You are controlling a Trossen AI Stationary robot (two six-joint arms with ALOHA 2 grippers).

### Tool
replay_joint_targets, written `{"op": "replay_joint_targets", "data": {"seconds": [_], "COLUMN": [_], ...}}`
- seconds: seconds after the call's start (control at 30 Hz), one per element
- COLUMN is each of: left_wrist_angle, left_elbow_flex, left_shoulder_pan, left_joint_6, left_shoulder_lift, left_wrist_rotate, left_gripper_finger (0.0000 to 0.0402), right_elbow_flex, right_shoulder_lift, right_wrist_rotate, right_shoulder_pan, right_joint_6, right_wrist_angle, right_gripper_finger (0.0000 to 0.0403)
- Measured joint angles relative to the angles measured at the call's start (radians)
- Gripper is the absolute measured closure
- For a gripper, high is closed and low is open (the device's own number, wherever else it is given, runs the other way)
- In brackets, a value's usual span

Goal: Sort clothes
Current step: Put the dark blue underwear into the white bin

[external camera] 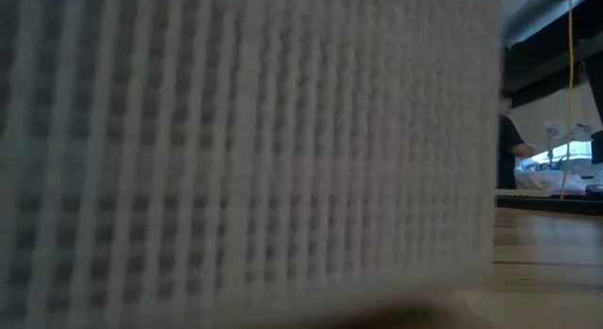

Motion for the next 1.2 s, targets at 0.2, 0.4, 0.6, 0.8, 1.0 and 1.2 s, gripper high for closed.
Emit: {"op": "replay_joint_targets", "data": {"seconds": [0.2,0.4,0.6,0.8,1.0,1.2], "left_wrist_angle": [0.011,-0.040,-0.050,-0.022,0.095,0.049], "left_elbow_flex": [0.009,0.105,0.262,0.407,0.347,0.206], "left_shoulder_pan": [-0.027,-0.028,-0.030,-0.065,-0.089,-0.089], "left_joint_6": [0.016,0.052,0.181,0.365,0.401,0.152], "left_shoulder_lift": [-0.012,-0.031,-0.049,-0.051,-0.002,0.120], "left_wrist_rotate": [-0.061,-0.074,-0.143,-0.154,-0.058,0.055], "left_gripper_finger": [0.0238,0.0238,0.0238,0.0238,0.0238,0.0238], "right_elbow_flex": [-0.109,-0.135,-0.135,-0.135,-0.135,-0.135], "right_shoulder_lift": [-0.002,-0.002,-0.002,-0.002,-0.002,-0.002], "right_wrist_rotate": [0.027,0.058,0.058,0.046,0.041,0.040], "right_shoulder_pan": [-0.019,-0.031,-0.031,-0.031,-0.031,-0.031], "right_joint_6": [0.024,0.042,0.041,0.047,0.060,0.066], "right_wrist_angle": [0.051,0.066,0.079,0.081,0.085,0.092], "right_gripper_finger": [0.0182,0.0182,0.0182,0.0182,0.0182,0.0182]}}
